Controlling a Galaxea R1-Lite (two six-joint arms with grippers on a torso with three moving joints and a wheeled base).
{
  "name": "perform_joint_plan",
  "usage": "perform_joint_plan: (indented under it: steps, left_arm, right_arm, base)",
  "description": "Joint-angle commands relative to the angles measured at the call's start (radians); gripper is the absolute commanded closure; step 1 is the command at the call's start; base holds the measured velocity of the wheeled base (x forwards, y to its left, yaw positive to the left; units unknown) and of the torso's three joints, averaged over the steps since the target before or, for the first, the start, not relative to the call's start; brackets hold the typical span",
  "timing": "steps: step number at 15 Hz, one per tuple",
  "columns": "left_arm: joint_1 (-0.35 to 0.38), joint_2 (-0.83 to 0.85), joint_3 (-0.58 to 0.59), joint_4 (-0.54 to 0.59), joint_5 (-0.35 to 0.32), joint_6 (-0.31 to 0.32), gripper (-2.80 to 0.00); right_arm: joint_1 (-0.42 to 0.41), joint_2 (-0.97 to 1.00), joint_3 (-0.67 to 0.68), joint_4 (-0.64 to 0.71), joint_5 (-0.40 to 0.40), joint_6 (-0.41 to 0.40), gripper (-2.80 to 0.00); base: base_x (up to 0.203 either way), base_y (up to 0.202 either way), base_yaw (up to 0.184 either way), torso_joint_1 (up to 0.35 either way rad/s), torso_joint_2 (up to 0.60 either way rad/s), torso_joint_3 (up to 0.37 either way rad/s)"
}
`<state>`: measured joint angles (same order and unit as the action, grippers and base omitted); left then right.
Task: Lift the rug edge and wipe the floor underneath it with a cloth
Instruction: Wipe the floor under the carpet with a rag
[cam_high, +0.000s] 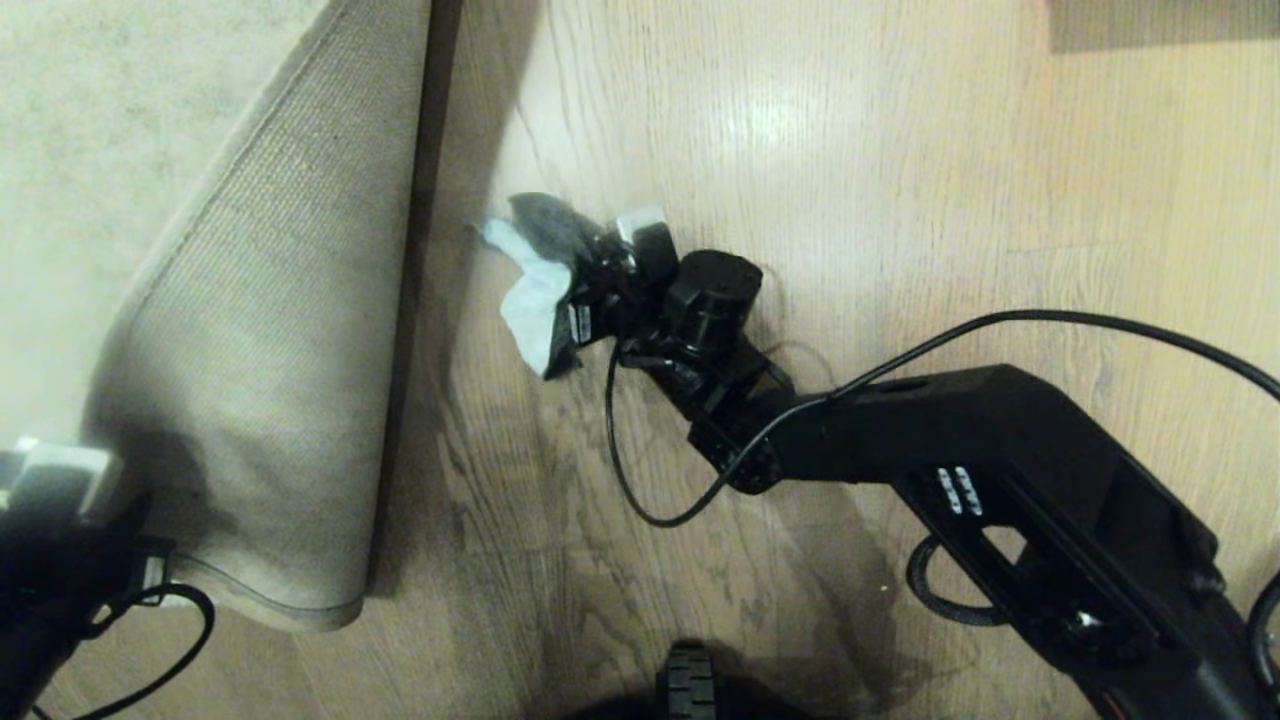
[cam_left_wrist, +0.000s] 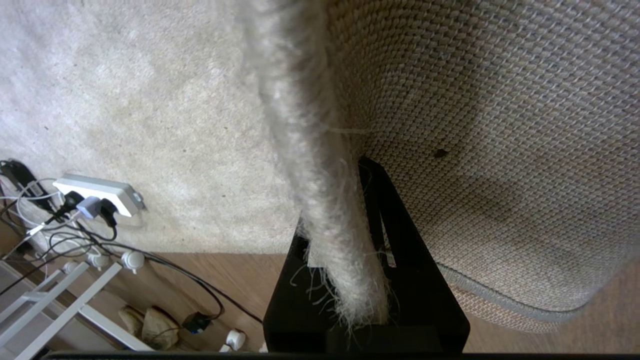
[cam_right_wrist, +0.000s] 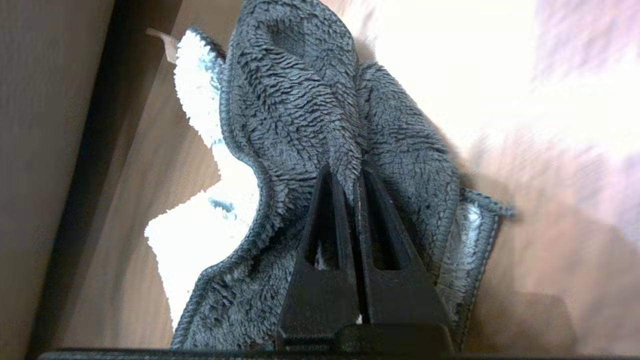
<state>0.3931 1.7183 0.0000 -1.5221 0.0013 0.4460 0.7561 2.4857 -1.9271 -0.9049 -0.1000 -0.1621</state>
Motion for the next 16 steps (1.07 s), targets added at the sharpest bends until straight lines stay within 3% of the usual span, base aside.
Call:
perform_joint_plan:
  steps: [1,10,16]
  left_arm:
    - [-0.007,0.001,0.000,-0.033,0.002,0.002,0.00]
    - [-0.007,0.000,0.000,-0.033,0.002,-0.001,0.00]
    - [-0.008,0.000,0.000,-0.033,0.002,-0.001,0.00]
  right_arm:
    - [-0.009,-0.026,-0.013,-0.005,-0.006,-0.002,0.00]
    - [0.018,-0.176,0.012,0.026,-0.007,-0.007,0.00]
    - [0.179,-0.231,0.304,-0.057,-0.039,-0.006,0.00]
  base:
    - [0.000,0.000,0.000,0.000,0.00,0.000]
    - [0.000,0.000,0.000,0.000,0.00,0.000]
    - [0.000,0.000,0.000,0.000,0.00,0.000]
